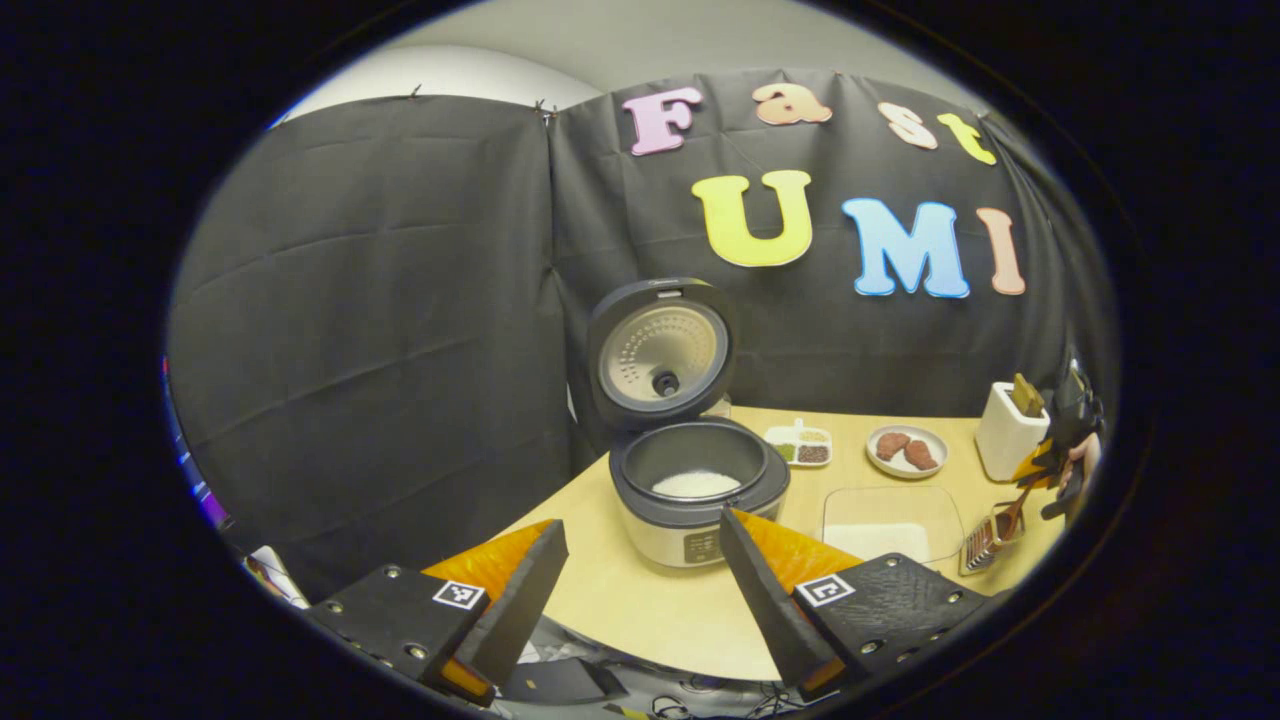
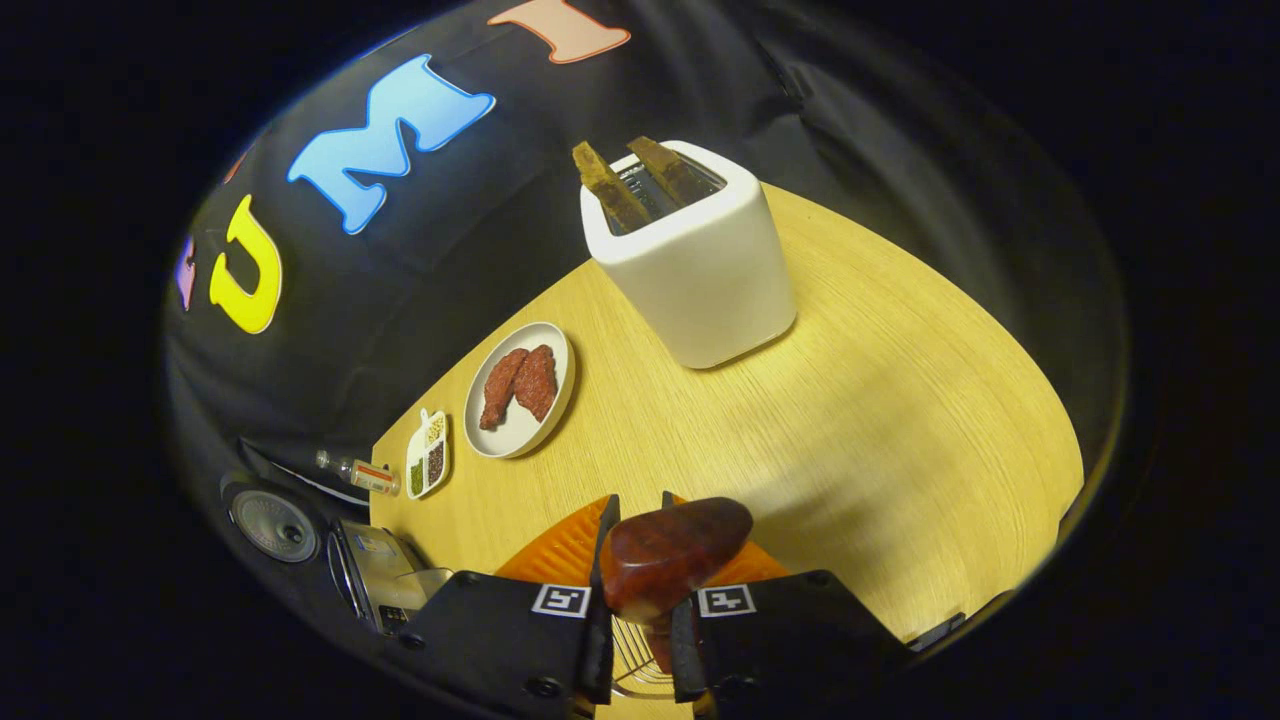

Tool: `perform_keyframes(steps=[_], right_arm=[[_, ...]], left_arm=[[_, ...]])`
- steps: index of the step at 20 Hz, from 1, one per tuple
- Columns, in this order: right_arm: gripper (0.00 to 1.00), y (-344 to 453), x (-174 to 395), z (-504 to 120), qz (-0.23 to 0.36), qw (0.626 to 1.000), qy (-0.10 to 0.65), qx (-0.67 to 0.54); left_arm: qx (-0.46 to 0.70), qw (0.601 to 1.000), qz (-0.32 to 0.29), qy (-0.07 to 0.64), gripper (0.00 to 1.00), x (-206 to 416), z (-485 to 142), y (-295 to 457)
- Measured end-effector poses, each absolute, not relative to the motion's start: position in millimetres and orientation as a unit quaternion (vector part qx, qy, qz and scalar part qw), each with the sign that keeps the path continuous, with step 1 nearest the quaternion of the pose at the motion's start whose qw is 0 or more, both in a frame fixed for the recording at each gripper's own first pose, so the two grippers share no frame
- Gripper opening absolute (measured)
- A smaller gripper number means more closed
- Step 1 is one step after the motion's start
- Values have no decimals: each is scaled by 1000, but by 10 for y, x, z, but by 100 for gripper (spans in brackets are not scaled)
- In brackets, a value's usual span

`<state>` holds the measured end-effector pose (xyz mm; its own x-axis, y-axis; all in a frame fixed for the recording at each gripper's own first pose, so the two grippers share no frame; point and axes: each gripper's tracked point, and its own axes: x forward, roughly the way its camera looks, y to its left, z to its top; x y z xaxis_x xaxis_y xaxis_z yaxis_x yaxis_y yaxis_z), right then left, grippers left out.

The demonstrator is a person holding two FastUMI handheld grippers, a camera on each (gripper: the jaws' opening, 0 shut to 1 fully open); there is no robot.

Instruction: Close the left gripper, press the button to open the rice cooker; take a wooden spoon from the chopstick holder with the right hand, scoop a spoonful of rice and pour it into the rice cooker, then put the wooden spoon back into the chopstick holder.

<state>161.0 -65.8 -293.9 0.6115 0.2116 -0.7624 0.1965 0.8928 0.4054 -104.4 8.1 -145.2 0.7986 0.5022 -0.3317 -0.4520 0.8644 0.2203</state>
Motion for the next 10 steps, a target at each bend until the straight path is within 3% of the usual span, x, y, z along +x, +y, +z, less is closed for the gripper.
perform_keyframes(steps=[10], right_arm=[[25,-684,1504,-2259,12,891,398,220]], left_arm=[[44,962,189,192,96,-453,-1548,-53]])
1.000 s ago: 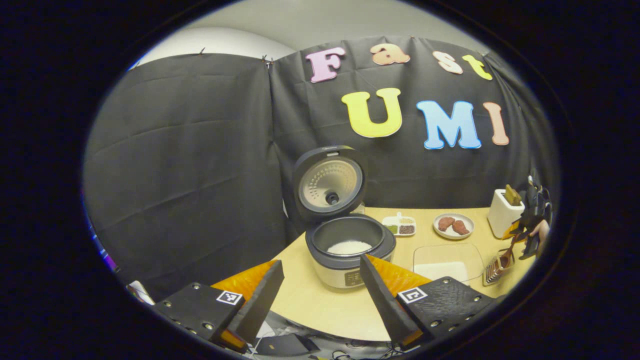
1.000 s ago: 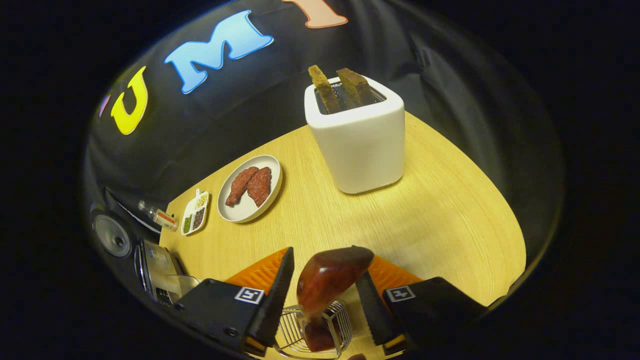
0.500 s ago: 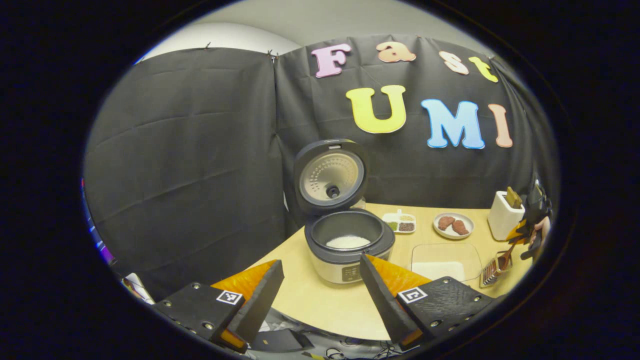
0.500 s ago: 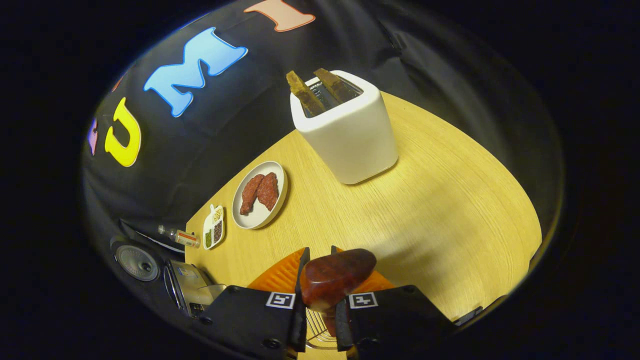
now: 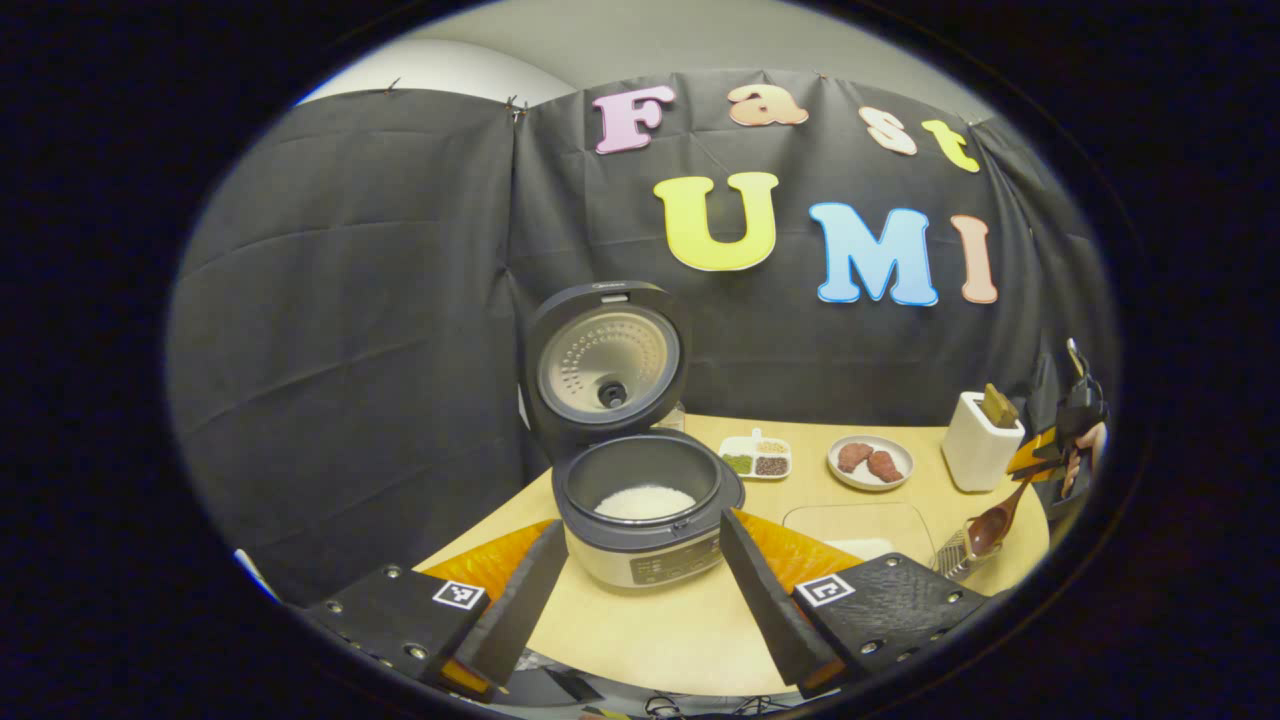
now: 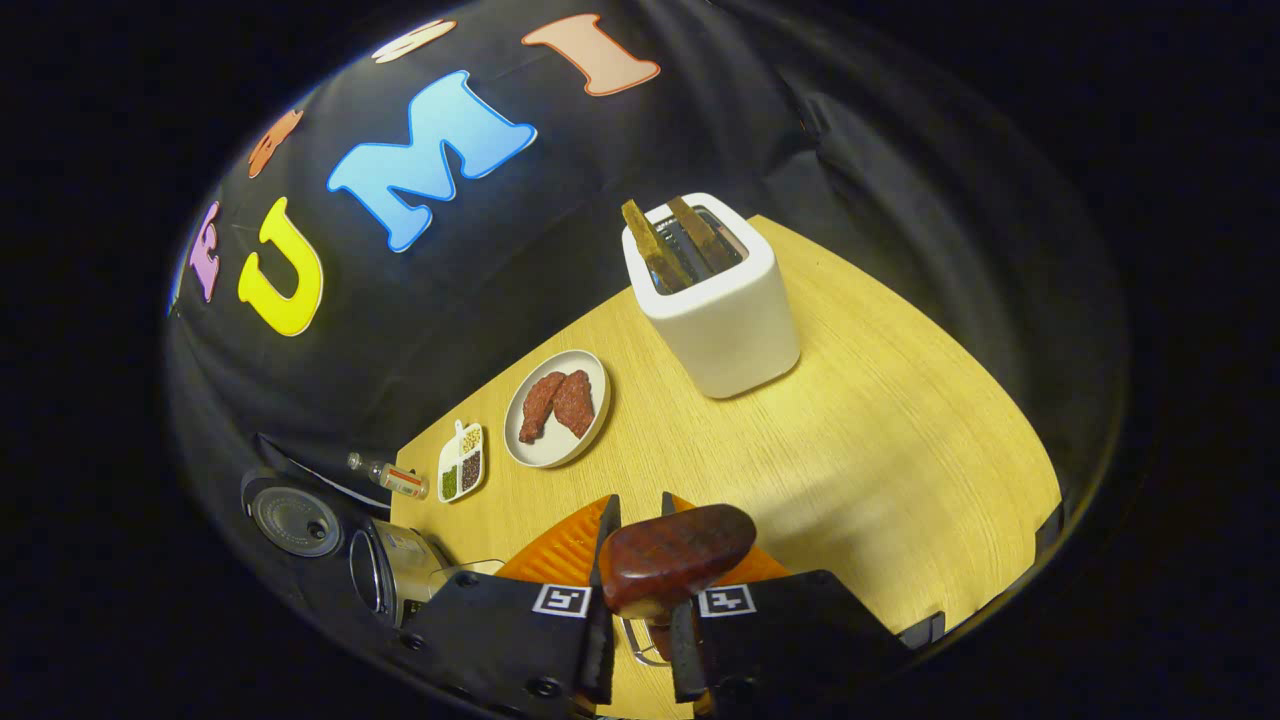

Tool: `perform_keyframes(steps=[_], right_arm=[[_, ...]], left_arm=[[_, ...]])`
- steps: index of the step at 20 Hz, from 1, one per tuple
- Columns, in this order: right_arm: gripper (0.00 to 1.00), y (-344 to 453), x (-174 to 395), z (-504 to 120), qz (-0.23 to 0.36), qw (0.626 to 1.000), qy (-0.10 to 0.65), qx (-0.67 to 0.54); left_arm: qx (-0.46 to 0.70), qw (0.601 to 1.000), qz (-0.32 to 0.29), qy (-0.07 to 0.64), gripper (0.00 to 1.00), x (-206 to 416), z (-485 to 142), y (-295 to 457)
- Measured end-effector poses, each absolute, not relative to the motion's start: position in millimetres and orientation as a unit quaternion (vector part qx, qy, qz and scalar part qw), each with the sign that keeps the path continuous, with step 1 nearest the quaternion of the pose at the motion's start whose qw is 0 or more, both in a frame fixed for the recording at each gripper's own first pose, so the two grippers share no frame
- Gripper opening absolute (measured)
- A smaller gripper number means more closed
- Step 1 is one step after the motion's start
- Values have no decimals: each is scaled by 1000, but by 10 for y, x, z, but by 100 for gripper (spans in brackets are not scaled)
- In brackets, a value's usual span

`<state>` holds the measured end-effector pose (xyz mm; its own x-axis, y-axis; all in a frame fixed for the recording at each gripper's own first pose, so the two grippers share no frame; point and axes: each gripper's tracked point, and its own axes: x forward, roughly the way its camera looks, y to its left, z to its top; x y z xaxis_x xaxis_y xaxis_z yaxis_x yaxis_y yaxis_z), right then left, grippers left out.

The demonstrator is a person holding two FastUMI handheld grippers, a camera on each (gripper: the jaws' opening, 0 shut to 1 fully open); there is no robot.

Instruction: Close the left gripper, press the button to open the rice cooker; take a wooden spoon from the chopstick holder with the right hand, scoop a spoonful of rice and pour it into the rice cooker, then put the wooden spoon back into the chopstick holder.

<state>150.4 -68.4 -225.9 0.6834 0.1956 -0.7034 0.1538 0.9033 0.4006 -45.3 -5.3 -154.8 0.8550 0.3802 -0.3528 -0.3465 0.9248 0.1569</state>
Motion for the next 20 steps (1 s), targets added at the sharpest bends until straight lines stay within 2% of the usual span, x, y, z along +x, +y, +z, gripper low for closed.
perform_keyframes(steps=[9,10,11,14,20], right_arm=[[25,-879,1262,-1804,-60,910,353,208],[22,-900,1215,-1758,-70,912,345,210],[25,-908,1151,-1730,-78,913,340,212],[22,-919,924,-1642,-102,914,329,215],[22,-816,478,-1517,-144,913,311,224]], left_arm=[[16,973,123,194,96,64,-1492,234],[18,974,113,194,96,139,-1508,278],[21,976,103,193,97,212,-1510,322],[17,980,68,186,96,414,-1520,394],[7,982,9,187,97,612,-1685,434]])
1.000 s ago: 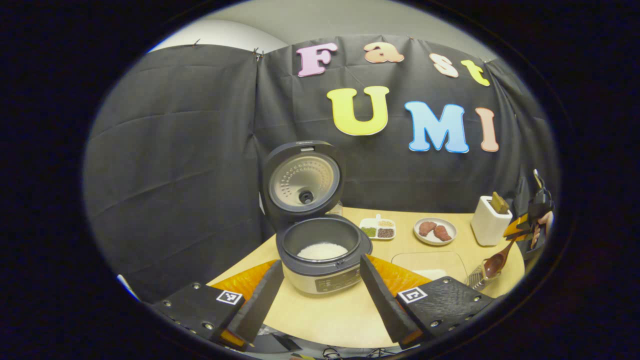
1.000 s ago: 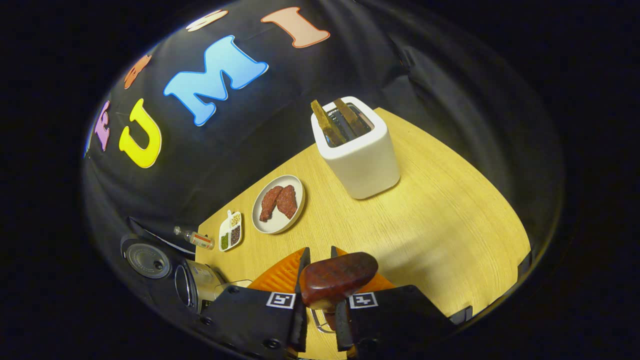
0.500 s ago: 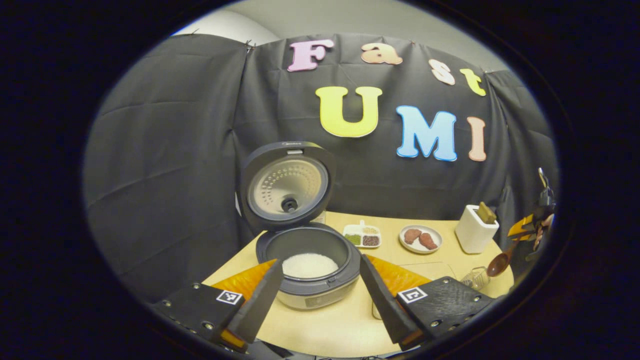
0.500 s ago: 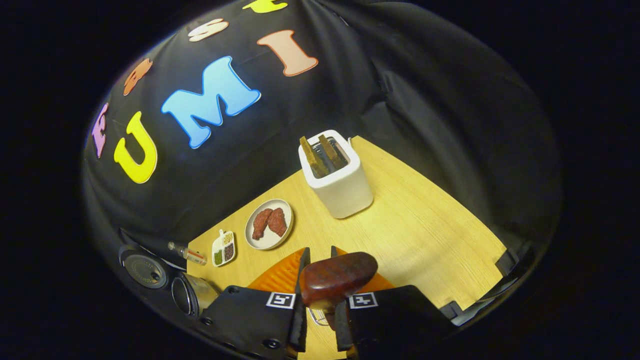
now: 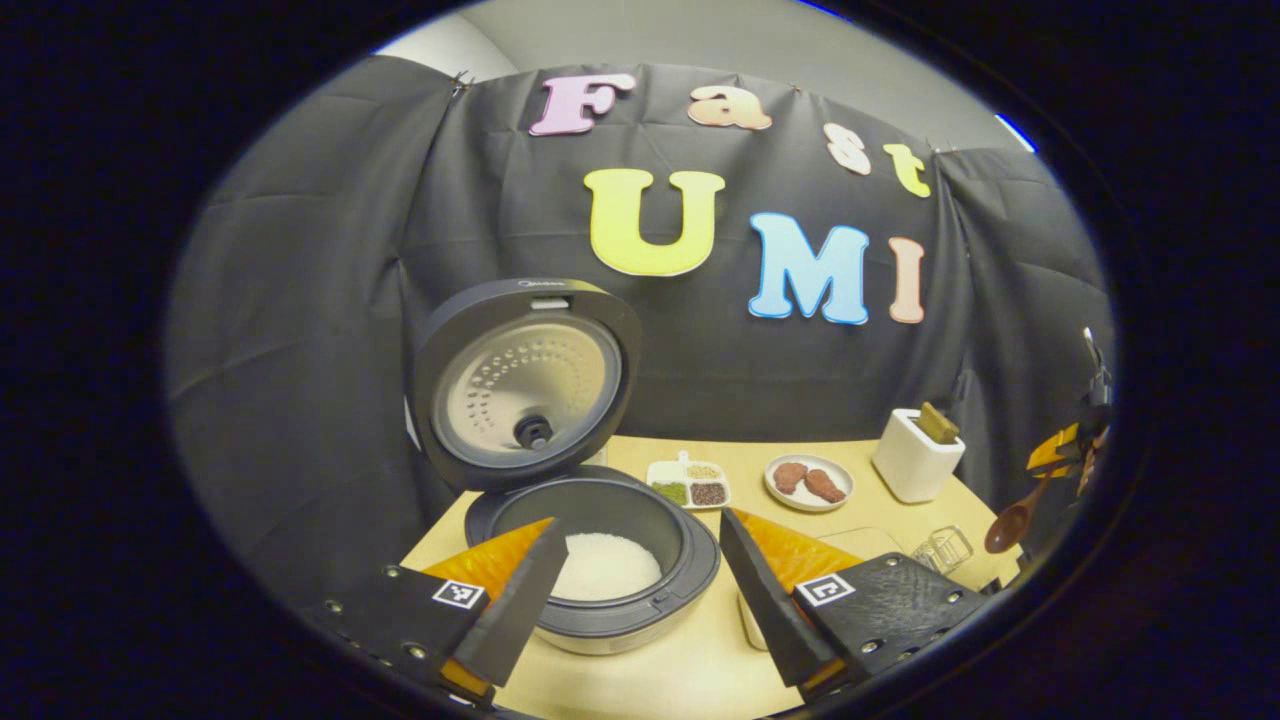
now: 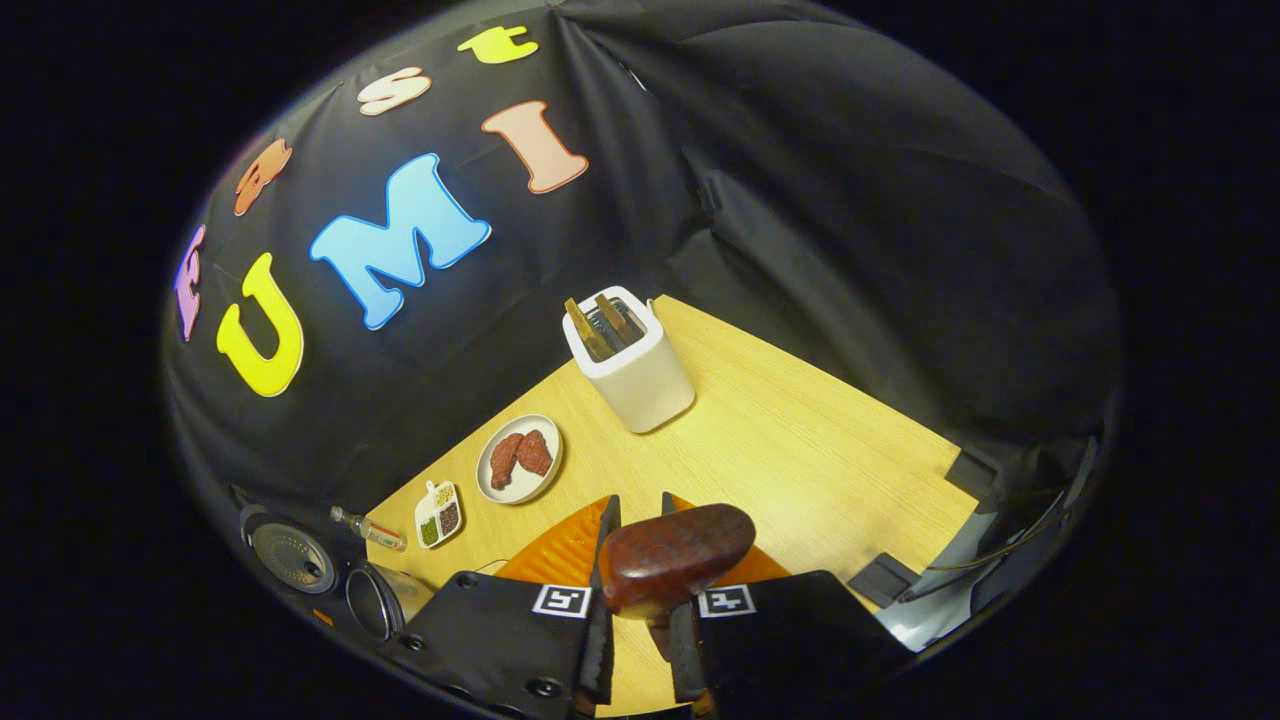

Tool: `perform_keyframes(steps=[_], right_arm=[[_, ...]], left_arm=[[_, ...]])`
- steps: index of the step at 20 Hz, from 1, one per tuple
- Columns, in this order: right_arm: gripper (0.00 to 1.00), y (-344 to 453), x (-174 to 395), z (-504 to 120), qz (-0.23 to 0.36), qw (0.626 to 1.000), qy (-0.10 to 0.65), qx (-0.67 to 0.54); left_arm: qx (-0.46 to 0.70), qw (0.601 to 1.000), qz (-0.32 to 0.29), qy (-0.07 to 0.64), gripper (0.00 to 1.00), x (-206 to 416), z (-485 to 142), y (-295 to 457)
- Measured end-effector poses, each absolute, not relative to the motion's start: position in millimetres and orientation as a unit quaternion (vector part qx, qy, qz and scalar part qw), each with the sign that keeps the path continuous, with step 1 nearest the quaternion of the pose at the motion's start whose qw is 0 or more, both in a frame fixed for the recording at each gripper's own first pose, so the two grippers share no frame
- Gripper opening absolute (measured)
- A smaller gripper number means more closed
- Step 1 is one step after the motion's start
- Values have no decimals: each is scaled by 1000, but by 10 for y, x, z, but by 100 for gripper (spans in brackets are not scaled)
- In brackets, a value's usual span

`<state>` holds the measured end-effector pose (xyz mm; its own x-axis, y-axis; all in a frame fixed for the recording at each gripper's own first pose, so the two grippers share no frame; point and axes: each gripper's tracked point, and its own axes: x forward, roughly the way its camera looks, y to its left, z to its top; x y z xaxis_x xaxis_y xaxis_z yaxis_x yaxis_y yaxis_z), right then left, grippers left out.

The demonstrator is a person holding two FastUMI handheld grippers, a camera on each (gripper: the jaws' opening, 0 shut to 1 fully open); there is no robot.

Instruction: Close the left gripper, press the button to open the rice cooker; take a wooden spoon from the chopstick holder with the right hand, scoop a spoonful of rice and pour it into the rice cooker, then put the wooden spoon back into the chopstick holder.

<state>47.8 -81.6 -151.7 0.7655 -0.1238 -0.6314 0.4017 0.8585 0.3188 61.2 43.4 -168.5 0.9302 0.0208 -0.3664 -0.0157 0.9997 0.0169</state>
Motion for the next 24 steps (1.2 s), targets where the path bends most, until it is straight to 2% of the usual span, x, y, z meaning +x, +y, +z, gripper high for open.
perform_keyframes(steps=[6,11,16,19,20,24], right_arm=[[22,-375,219,-1390,-136,911,309,236],[22,260,310,-1251,-80,912,315,251],[22,832,546,-1205,-11,918,330,221],[22,1167,750,-1350,33,919,343,193],[24,1251,837,-1411,45,921,343,179],[24,1462,1218,-1782,77,930,343,112]], left_arm=[[8,982,-15,186,96,612,-1765,607],[-6,984,-4,180,96,538,-1771,809],[-20,984,35,176,97,316,-1802,1025],[-40,982,64,175,97,119,-1783,1110],[-43,981,75,175,97,55,-1794,1124],[-49,975,123,177,96,-180,-1810,1205]])
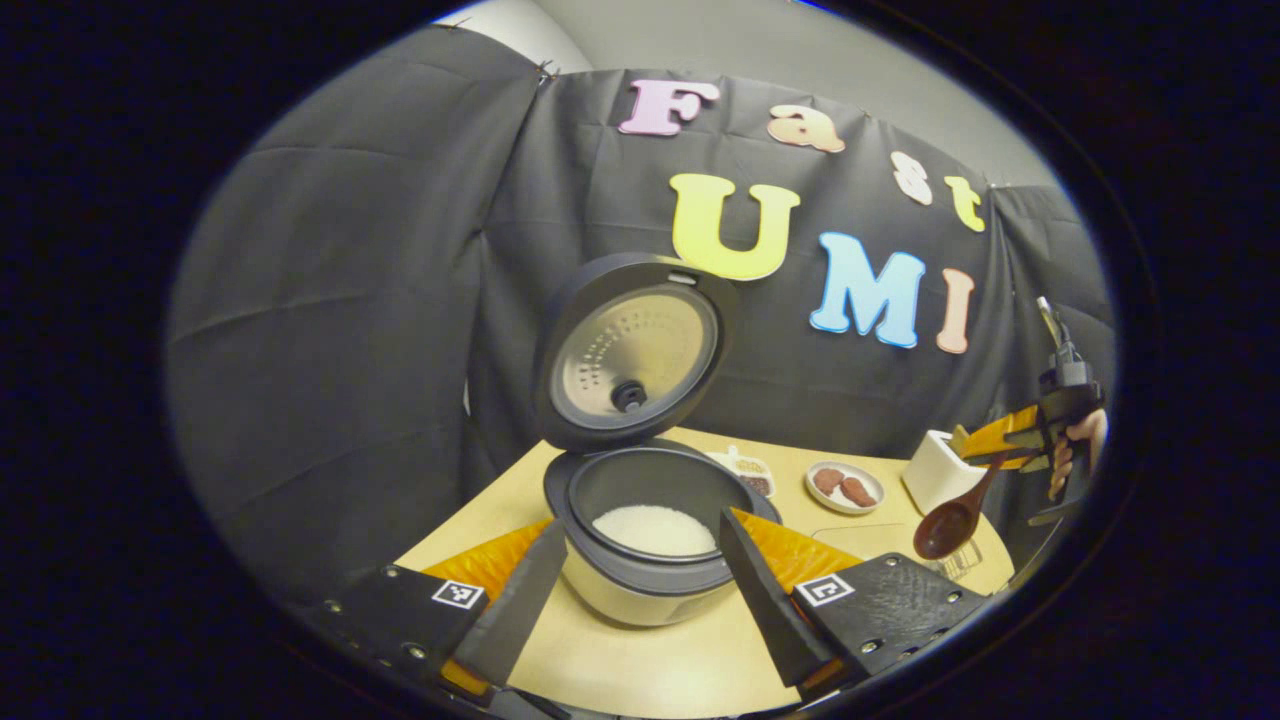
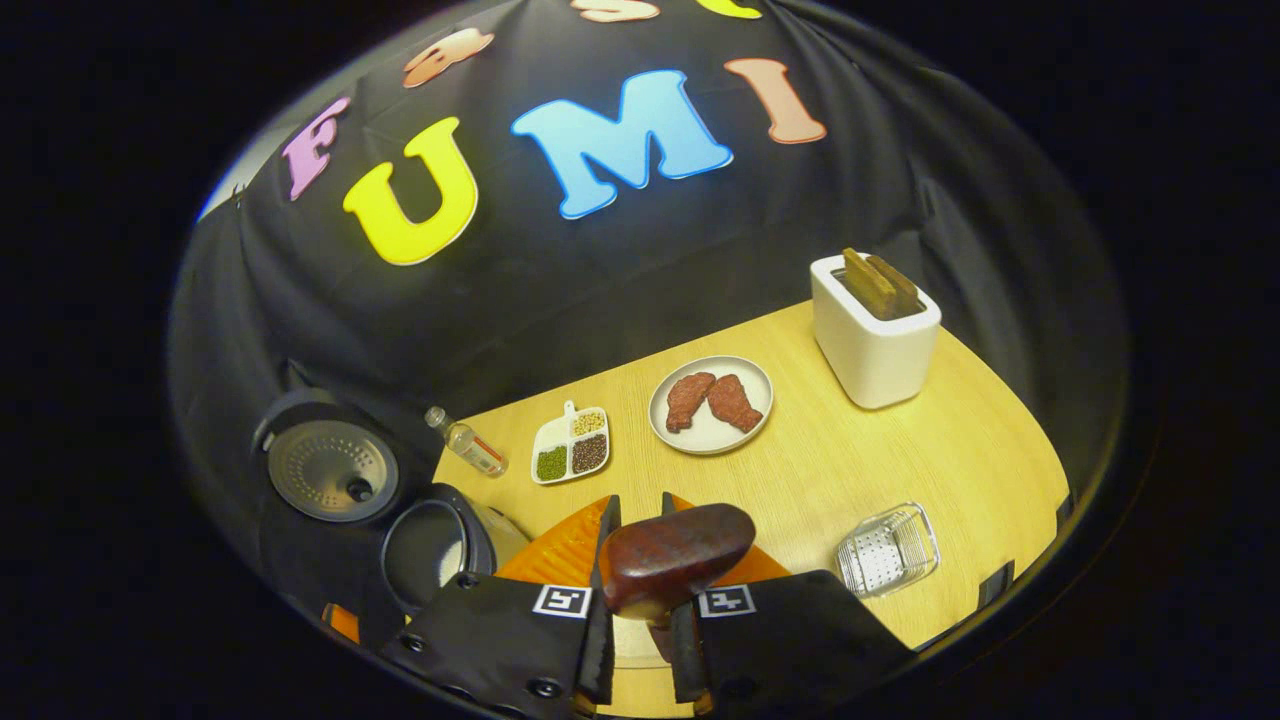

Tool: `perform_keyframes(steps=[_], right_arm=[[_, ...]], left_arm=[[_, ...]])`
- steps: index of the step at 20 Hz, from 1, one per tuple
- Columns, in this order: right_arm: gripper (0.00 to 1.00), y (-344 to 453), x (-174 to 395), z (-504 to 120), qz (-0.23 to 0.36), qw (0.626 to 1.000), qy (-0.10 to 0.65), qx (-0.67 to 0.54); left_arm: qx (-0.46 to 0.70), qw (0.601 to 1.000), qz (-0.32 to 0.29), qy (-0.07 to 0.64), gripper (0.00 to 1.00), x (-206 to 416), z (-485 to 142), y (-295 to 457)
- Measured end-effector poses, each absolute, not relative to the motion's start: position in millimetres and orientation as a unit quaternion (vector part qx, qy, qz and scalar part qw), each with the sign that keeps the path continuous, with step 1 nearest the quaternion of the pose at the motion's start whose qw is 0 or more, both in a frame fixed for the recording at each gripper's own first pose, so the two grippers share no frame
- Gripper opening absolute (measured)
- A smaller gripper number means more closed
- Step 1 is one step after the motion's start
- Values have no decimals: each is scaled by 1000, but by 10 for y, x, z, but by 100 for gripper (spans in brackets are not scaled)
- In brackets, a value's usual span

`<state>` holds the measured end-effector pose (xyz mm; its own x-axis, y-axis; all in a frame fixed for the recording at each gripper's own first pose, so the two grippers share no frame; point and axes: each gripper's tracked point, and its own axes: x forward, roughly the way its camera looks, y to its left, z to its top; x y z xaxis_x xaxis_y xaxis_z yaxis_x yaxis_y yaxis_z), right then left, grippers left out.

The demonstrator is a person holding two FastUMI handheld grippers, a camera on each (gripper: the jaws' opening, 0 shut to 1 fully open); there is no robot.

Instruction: Close the left gripper, press the button to open the rice cooker; take a wooden spoon from the chopstick holder with the right hand, scoop a spoonful of rice and pour it into the rice cooker, then put the wooden spoon back into the chopstick holder.

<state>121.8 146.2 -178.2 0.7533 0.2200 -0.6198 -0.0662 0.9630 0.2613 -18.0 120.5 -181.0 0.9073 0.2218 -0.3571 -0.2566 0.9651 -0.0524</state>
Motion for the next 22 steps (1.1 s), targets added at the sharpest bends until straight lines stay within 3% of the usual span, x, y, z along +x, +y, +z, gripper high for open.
perform_keyframes(steps=[4,5,12,22], right_arm=[[22,1656,1485,-2212,96,928,354,63],[25,1679,1514,-2333,99,927,360,46],[25,1722,1409,-2900,132,914,377,-65],[22,2032,1123,-3108,146,888,436,15]], left_arm=[[-69,972,168,153,97,-298,-1606,1231],[-73,971,176,145,97,-328,-1538,1231],[-56,968,201,137,96,-528,-1422,1193],[-45,970,187,148,97,-562,-1467,1023]])
